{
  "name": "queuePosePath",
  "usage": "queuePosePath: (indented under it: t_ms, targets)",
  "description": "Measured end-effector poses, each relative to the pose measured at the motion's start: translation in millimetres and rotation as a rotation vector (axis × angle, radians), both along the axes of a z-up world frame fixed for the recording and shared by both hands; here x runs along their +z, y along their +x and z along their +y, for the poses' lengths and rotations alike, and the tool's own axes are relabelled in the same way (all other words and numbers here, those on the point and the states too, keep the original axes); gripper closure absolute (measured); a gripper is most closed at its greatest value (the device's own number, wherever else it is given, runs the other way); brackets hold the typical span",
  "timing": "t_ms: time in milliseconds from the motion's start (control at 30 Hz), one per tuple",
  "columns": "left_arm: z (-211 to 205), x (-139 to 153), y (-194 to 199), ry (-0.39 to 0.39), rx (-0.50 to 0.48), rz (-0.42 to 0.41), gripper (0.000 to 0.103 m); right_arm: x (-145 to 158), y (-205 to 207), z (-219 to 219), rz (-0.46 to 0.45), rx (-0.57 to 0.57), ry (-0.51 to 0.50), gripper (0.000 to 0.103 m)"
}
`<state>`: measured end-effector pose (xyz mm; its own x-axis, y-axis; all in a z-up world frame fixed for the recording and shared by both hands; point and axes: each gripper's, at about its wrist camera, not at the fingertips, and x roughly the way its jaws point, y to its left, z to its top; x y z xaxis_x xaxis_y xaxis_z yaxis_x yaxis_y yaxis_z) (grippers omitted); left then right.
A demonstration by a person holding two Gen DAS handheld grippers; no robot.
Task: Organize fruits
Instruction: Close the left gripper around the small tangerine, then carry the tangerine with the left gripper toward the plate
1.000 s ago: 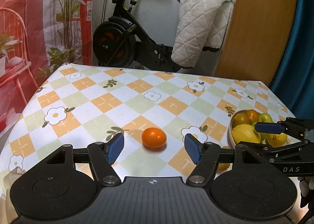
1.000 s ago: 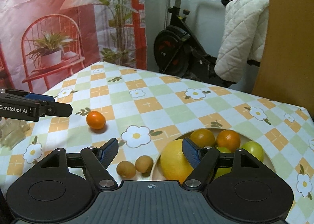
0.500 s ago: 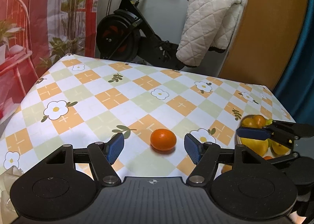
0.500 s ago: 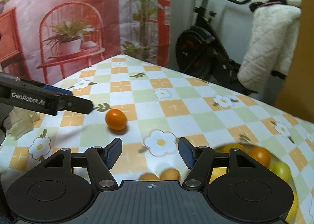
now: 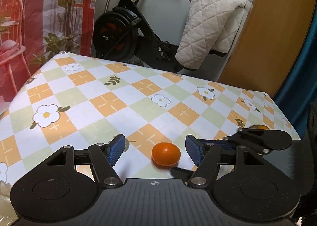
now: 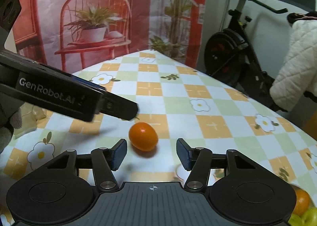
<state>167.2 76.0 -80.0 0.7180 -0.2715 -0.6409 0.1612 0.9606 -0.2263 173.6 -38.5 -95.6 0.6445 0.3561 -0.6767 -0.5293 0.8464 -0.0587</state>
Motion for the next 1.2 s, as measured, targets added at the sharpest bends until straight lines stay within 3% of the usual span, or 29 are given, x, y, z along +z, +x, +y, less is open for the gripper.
queuePosePath:
  t_ms: [200, 333, 467, 533, 1200]
  targets:
    - [-3, -10, 12, -0.025, -0.024, 0.037, 0.035, -10, 9, 6, 0.023, 0.008, 0.005, 0.058]
    - [-5, -15, 16, -0.045, -0.038, 0.054, 0.046, -13, 11, 5, 0.029, 0.005, 0.014, 0.062]
    - [-7, -20, 18, -0.060, -0.052, 0.065, 0.050, -15, 13, 3, 0.038, -0.006, 0.030, 0.067]
    - [-8, -21, 19, -0.064, -0.062, 0.072, 0.064, -16, 13, 2, 0.041, -0.009, 0.036, 0.068]
    - [-12, -32, 23, -0.074, -0.072, 0.109, 0.062, -23, 17, 5, 0.077, -0.054, 0.061, 0.068]
